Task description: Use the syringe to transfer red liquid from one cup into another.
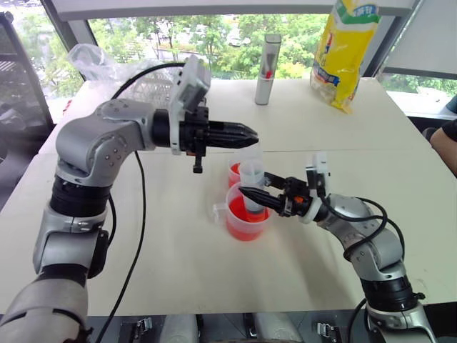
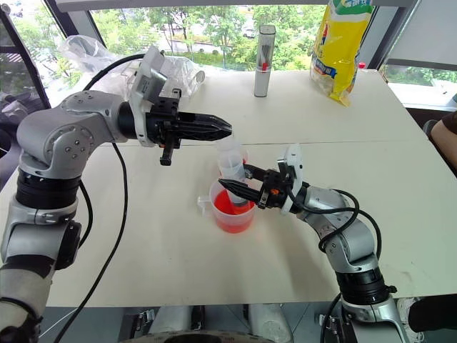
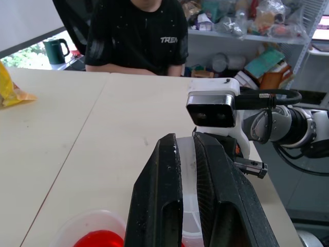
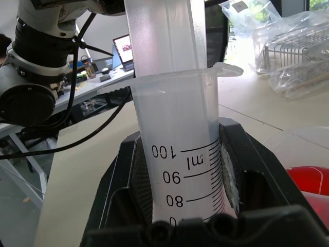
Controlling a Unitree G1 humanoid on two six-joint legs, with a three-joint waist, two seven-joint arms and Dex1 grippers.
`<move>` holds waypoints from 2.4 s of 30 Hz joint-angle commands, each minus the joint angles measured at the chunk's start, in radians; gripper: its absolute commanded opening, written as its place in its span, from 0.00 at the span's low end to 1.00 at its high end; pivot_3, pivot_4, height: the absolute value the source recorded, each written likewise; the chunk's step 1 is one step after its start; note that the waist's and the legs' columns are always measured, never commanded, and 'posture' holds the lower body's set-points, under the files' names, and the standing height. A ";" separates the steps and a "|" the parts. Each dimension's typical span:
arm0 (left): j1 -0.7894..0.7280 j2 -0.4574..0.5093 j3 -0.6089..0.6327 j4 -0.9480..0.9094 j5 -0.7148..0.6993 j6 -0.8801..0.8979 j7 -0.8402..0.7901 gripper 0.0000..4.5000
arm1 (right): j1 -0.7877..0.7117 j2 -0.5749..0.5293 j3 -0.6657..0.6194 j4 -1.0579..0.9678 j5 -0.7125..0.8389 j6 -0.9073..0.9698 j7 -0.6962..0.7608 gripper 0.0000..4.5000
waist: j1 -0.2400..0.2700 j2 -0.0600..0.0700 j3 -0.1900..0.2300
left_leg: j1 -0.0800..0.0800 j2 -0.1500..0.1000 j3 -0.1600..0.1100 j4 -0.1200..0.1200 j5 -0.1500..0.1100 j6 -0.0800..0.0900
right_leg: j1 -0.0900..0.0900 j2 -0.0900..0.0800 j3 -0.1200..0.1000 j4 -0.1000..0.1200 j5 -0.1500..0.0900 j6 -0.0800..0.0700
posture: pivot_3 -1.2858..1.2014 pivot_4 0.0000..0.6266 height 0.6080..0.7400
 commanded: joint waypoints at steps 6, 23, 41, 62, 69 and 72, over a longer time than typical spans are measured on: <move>-0.047 0.041 0.075 0.008 0.042 -0.055 0.031 0.01 | 0.008 -0.014 0.050 -0.040 0.009 0.011 0.048 0.31 | 0.000 0.000 0.000 | 0.000 0.000 0.000 0.000 0.000 0.000 | 0.000 0.000 0.000 0.000 0.000 0.000 | 0.52 0.24 1.00; 0.021 0.082 0.143 -0.042 0.002 -0.011 0.061 0.99 | -0.077 -0.013 -0.009 -0.092 0.061 0.055 0.014 0.31 | 0.000 0.000 0.000 | 0.000 0.000 0.000 0.000 0.000 0.000 | 0.000 0.000 0.000 0.000 0.000 0.000 | 0.52 0.24 1.00; 0.204 0.223 0.290 -0.062 0.046 -0.077 0.136 0.99 | -0.425 -0.035 -0.161 0.035 0.229 0.176 -0.070 0.31 | -0.002 0.000 0.000 | 0.001 0.001 0.001 0.000 0.000 0.000 | 0.000 -0.003 -0.001 0.000 0.000 0.000 | 0.52 0.24 1.00; 0.115 0.120 0.239 -0.083 0.052 -0.082 0.222 0.99 | -0.594 0.089 -0.093 0.602 -0.043 -0.131 0.112 0.31 | -0.001 0.000 0.000 | -0.002 0.001 0.001 -0.001 0.000 0.000 | -0.002 -0.003 0.000 0.000 0.000 0.000 | 0.52 0.24 1.00; -0.108 -0.029 0.168 0.111 0.107 -0.135 0.236 0.99 | -0.570 0.101 -0.086 0.581 -0.066 -0.145 0.112 0.31 | 0.001 0.000 0.001 | -0.001 0.000 0.002 0.000 0.000 0.000 | -0.002 -0.003 -0.001 0.000 0.000 0.000 | 0.52 0.24 1.00; -0.153 -0.069 0.150 0.160 0.115 -0.145 0.222 0.99 | -0.563 0.103 -0.086 0.574 -0.068 -0.142 0.110 0.31 | -0.004 0.000 0.001 | -0.001 0.000 0.002 -0.001 0.000 0.000 | -0.002 -0.003 -0.001 0.000 0.000 0.000 | 0.52 0.24 1.00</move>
